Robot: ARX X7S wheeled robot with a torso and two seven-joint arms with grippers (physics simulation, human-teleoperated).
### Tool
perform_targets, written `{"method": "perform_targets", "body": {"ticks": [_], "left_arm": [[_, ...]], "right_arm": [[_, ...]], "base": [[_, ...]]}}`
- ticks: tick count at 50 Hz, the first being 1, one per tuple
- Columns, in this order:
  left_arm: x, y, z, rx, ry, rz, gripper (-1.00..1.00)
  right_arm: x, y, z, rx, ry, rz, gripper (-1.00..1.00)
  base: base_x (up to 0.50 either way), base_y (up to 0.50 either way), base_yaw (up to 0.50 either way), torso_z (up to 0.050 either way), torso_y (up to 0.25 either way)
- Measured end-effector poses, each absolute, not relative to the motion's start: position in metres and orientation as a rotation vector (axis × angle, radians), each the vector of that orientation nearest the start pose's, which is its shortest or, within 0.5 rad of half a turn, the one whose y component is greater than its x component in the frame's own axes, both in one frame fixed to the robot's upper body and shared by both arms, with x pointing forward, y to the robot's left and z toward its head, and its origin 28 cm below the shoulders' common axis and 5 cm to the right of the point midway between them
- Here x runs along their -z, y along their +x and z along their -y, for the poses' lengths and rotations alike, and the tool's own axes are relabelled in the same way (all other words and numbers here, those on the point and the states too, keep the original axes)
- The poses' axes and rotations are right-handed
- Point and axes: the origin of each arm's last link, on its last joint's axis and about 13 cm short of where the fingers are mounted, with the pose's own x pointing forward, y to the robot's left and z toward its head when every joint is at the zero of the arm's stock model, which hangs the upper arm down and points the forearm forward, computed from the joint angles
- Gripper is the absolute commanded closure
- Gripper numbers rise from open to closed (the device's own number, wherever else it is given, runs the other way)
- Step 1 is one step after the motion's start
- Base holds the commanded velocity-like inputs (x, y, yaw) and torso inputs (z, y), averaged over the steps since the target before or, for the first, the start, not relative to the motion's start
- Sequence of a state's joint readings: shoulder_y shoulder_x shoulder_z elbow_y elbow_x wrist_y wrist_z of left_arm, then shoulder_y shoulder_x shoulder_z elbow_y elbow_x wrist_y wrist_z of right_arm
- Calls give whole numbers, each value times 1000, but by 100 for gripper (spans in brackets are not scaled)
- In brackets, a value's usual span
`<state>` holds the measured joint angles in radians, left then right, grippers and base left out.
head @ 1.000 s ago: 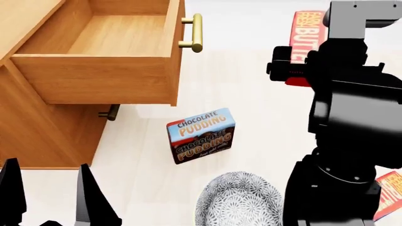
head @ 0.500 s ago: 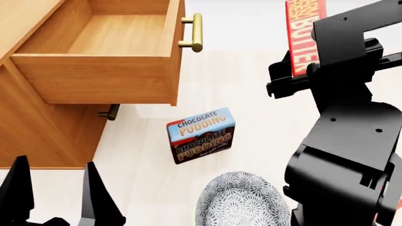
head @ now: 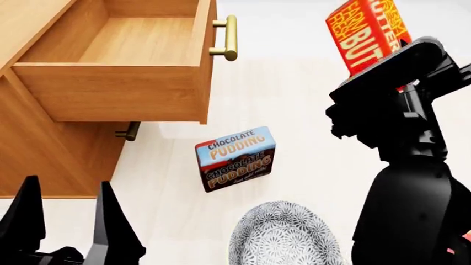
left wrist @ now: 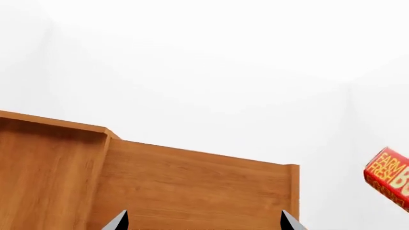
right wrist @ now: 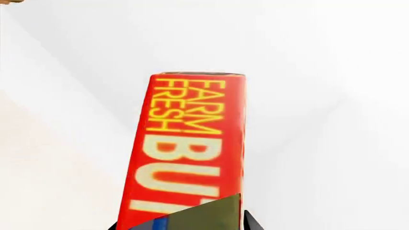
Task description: Put the butter at the front in the top drawer of the cabinet and close it.
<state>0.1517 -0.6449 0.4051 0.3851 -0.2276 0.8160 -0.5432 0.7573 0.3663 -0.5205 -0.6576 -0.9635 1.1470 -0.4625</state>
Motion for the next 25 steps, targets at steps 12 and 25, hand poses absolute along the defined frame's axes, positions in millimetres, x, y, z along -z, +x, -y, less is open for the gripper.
{"method": "perform_targets", "body": {"ticks": [12, 25], "left_arm": [[-108, 148, -235, 127, -186, 774, -100], [-110, 148, -235, 134, -190, 768, -100]], "right_arm": [[-251, 235, 137, 280, -1056, 311, 100], [-240, 233, 137, 268, -1149, 428, 100]], "base": [[0, 0, 0, 1, 2], [0, 0, 0, 0, 2]]}}
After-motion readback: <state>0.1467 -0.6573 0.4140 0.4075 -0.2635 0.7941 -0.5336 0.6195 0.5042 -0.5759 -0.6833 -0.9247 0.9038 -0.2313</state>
